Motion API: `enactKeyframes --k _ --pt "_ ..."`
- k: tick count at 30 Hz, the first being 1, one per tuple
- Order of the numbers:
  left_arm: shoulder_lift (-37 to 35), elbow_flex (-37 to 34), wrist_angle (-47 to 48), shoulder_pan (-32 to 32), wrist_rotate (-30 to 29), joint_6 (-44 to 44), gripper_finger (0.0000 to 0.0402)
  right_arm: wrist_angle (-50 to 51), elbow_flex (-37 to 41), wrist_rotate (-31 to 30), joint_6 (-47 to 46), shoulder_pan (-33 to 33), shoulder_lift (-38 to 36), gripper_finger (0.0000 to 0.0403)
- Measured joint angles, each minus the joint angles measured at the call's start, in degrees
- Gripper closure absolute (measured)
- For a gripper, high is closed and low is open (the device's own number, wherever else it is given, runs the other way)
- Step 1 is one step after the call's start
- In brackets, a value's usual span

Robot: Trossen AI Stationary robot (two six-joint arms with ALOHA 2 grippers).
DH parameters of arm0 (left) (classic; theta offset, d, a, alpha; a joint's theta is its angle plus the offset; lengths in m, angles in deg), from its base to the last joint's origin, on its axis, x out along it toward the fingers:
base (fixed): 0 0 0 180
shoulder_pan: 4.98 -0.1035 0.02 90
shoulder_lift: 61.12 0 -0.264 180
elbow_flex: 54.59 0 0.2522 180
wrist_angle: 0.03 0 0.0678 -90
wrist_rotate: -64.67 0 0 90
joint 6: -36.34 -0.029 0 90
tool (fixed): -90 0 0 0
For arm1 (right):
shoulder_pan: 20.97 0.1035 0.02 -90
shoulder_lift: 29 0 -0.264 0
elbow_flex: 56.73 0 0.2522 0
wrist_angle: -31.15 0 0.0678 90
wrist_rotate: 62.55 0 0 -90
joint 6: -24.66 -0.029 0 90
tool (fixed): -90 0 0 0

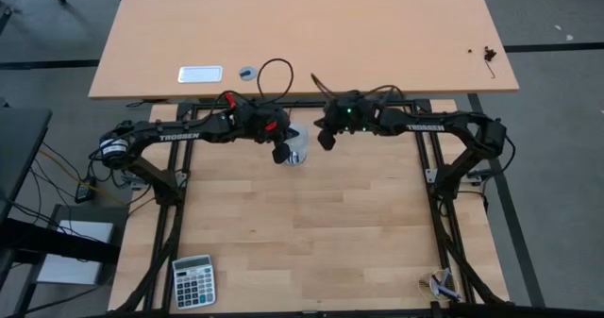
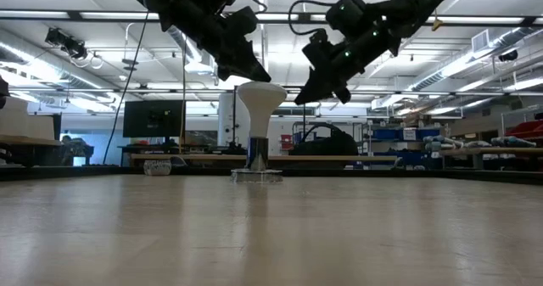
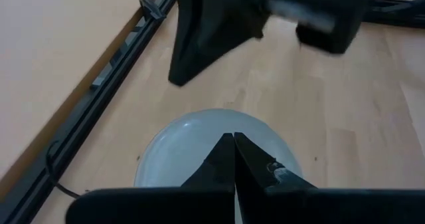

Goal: Screw lightbulb
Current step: Remove the lightbulb from the lamp

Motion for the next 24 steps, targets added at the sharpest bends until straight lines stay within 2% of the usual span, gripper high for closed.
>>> enactKeyframes --k 6,13,24 --pt "0.0 0.0 -0.2 -0.1 -1.3 -1.0 0.0402 -0.5 0.0 7.2 2.3 4.0 -1.7 0.0392" --pt "0.1 -0.1 -2.4 -0.1 -1.6 -1.2 0.0402 -2.7 0.0 5.3 2.8 9.6 -1.7 0.0392" --pt "-1.8 -0.3 -1.6 -0.3 -4.4 -1.5 0.0402 -3.9 0.0 5.3 3.3 9.3 -1.7 0.0391"
